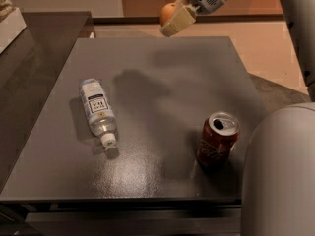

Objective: Pick orange

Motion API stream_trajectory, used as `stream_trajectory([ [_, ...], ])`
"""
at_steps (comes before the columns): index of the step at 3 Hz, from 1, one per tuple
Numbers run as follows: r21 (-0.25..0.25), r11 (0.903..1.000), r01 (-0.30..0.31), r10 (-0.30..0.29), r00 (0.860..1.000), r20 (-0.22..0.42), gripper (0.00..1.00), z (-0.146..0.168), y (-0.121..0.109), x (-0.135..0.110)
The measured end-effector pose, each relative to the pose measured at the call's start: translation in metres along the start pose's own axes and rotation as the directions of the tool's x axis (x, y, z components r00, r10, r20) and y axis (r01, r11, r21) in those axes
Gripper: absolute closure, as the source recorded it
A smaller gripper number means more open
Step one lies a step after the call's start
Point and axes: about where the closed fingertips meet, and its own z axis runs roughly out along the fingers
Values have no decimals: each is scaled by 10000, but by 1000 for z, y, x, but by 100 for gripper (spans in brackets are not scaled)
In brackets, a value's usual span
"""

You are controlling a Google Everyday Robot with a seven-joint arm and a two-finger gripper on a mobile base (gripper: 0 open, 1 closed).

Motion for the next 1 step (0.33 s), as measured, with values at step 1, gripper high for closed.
stream_trajectory([
  [1, -34, 10000, 15, -16, 10000, -10, 100, 0, 1, 0],
])
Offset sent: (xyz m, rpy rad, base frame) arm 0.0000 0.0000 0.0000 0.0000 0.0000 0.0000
